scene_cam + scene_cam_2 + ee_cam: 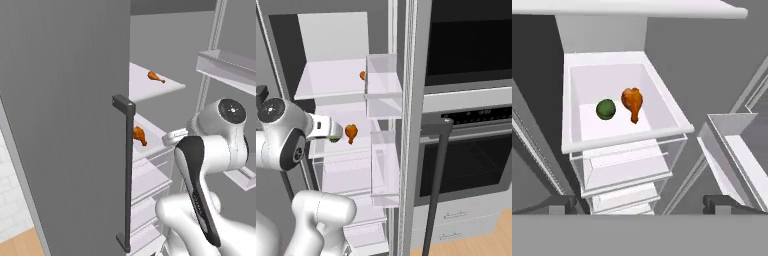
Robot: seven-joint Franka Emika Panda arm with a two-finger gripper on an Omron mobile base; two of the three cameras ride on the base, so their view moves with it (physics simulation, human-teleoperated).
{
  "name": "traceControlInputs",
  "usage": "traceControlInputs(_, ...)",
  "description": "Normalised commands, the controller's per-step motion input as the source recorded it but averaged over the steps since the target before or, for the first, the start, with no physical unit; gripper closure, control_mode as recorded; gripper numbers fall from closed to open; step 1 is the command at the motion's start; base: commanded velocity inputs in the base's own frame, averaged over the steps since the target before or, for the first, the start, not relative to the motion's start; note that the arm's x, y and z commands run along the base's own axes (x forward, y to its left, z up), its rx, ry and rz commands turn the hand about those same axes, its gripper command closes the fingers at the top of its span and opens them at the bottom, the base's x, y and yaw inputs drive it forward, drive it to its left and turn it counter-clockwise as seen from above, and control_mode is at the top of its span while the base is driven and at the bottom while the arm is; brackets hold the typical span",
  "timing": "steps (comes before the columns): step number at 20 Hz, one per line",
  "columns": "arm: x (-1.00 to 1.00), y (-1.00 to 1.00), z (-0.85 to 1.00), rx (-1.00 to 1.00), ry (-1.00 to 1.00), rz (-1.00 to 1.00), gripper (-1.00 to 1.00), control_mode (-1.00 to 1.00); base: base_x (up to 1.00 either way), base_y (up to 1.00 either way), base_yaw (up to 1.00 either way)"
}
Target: Place one avocado and one chicken drumstick in each tupperware on the nearby counter, to pack two identical lunches.
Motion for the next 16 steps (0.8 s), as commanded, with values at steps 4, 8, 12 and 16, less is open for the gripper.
traceControlInputs(4, 0.62, 0.08, 0.86, -0.18, -0.34, 0.01, -1.00, -1.00, 0.00, 0.00, 0.00)
traceControlInputs(8, 0.56, -0.08, 0.64, -0.03, -0.15, 0.05, -1.00, -1.00, 0.00, 0.00, 0.00)
traceControlInputs(12, 1.00, -0.21, 0.13, 0.00, 0.00, 0.06, -1.00, -1.00, 0.00, 0.00, 0.00)
traceControlInputs(16, 0.74, -0.18, 0.13, 0.00, 0.00, 0.04, -1.00, -1.00, 0.00, 0.00, 0.00)
